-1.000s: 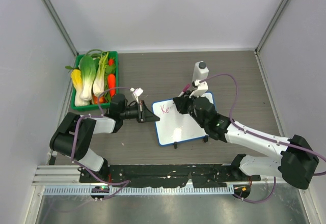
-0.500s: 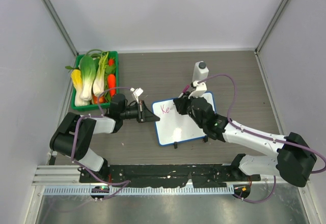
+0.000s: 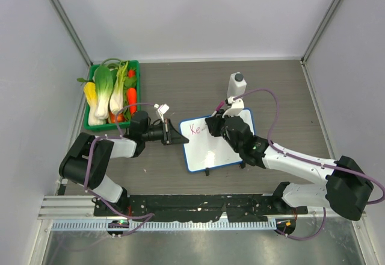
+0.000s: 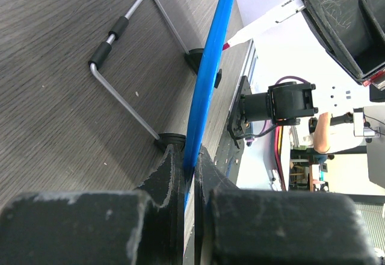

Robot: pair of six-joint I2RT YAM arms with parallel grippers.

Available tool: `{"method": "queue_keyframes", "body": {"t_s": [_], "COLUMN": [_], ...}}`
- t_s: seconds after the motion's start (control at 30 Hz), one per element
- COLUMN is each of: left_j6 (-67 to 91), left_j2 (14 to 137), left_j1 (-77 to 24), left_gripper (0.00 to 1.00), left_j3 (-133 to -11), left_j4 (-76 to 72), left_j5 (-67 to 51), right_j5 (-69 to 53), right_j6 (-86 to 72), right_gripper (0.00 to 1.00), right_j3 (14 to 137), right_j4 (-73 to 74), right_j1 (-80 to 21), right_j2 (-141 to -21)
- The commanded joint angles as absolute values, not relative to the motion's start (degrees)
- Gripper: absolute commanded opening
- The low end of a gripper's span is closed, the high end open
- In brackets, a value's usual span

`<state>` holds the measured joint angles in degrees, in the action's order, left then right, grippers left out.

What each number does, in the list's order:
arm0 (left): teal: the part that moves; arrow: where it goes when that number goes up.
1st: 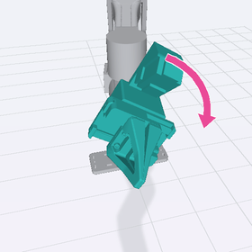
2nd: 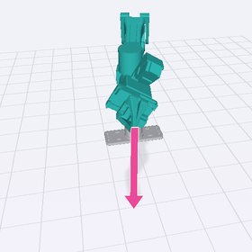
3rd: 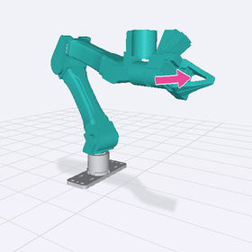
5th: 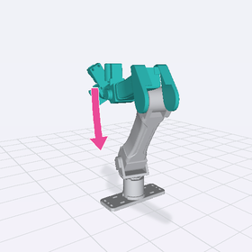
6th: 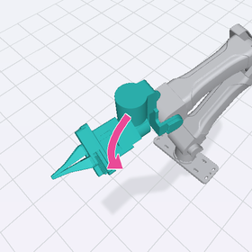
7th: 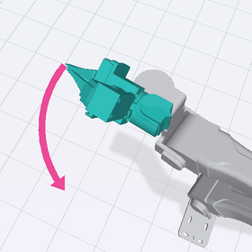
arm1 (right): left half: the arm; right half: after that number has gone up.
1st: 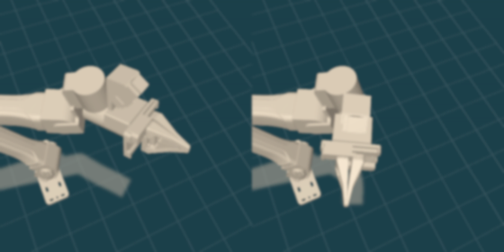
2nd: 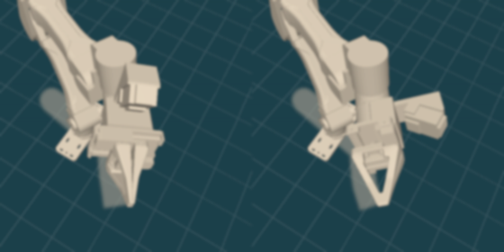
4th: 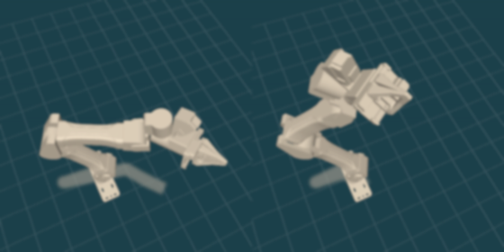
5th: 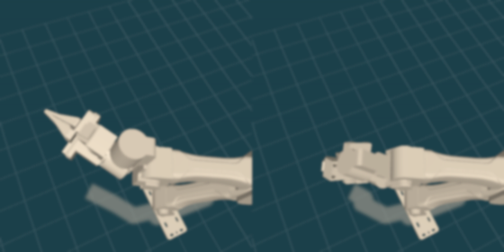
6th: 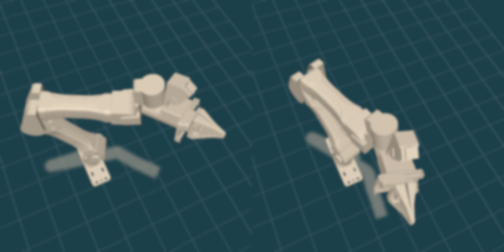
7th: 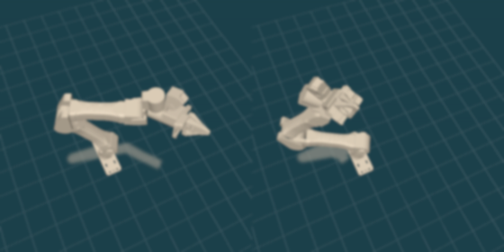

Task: Write a sentence on the whiteboard
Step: Write on the whiteboard with the whiteboard.

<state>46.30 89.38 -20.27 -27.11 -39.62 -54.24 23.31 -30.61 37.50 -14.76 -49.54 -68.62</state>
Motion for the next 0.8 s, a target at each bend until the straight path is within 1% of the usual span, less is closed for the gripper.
{"method": "queue_keyframes", "body": {"t_s": [0.0,0.47,0.77], "left_j6": [45.79,45.79,45.79], "left_j2": [90.35,90.44,90.26], "left_j1": [-21.0,-21.01,-21.09], "left_gripper": [0.0,0.0,0.0], "left_j3": [-27.69,-27.86,-27.86], "left_j4": [-37.18,-37.18,-36.91], "left_j5": [-52.03,-52.12,-52.29], "right_j5": [26.89,31.29,31.29], "right_j6": [-31.29,-31.64,-31.82], "right_gripper": [0.01,0.01,0.01], "right_j3": [37.53,38.93,39.9], "right_j4": [-15.47,-13.28,-14.5], "right_j1": [-49.57,-49.39,-49.48], "right_j2": [-68.73,-68.73,-69.52]}}
